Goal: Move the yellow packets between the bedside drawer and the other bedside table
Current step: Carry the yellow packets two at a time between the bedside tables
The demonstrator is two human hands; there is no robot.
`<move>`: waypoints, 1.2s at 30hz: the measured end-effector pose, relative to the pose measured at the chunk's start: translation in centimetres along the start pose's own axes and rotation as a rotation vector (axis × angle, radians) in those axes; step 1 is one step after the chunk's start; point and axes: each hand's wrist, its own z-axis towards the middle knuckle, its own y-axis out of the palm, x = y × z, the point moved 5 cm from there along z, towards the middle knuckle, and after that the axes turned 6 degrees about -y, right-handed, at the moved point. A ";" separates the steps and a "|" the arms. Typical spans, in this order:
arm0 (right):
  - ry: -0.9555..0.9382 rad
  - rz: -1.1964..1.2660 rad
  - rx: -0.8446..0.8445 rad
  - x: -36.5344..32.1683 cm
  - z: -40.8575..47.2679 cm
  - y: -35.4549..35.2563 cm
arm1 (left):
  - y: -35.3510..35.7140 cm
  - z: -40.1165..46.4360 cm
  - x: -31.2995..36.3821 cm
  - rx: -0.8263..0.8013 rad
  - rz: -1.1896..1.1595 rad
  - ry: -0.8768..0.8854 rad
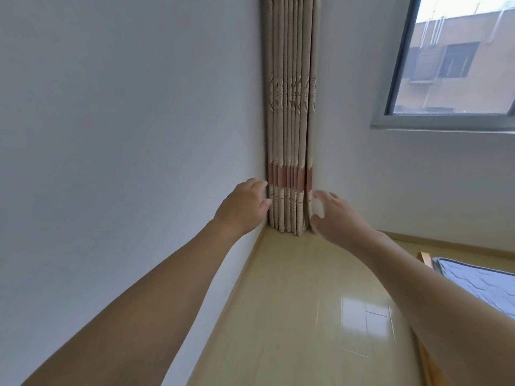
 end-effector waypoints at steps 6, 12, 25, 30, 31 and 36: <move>0.075 -0.016 0.001 6.6 12.5 1.1 | 6.0 14.3 -1.3 -0.023 -0.013 0.096; 0.116 -0.063 0.046 13.2 26.6 1.6 | 12.7 30.7 -3.1 -0.031 -0.050 0.184; 0.369 -0.133 0.158 32.2 48.6 -5.4 | 24.5 62.2 3.7 -0.128 -0.102 0.357; 0.432 -0.150 0.182 42.6 55.8 -7.0 | 32.4 72.5 9.1 -0.184 -0.100 0.421; 0.439 -0.153 0.207 44.9 57.3 -7.8 | 33.9 74.8 10.5 -0.180 -0.103 0.432; 0.522 -0.134 0.268 56.1 63.7 -13.1 | 39.2 86.3 19.4 -0.215 -0.082 0.509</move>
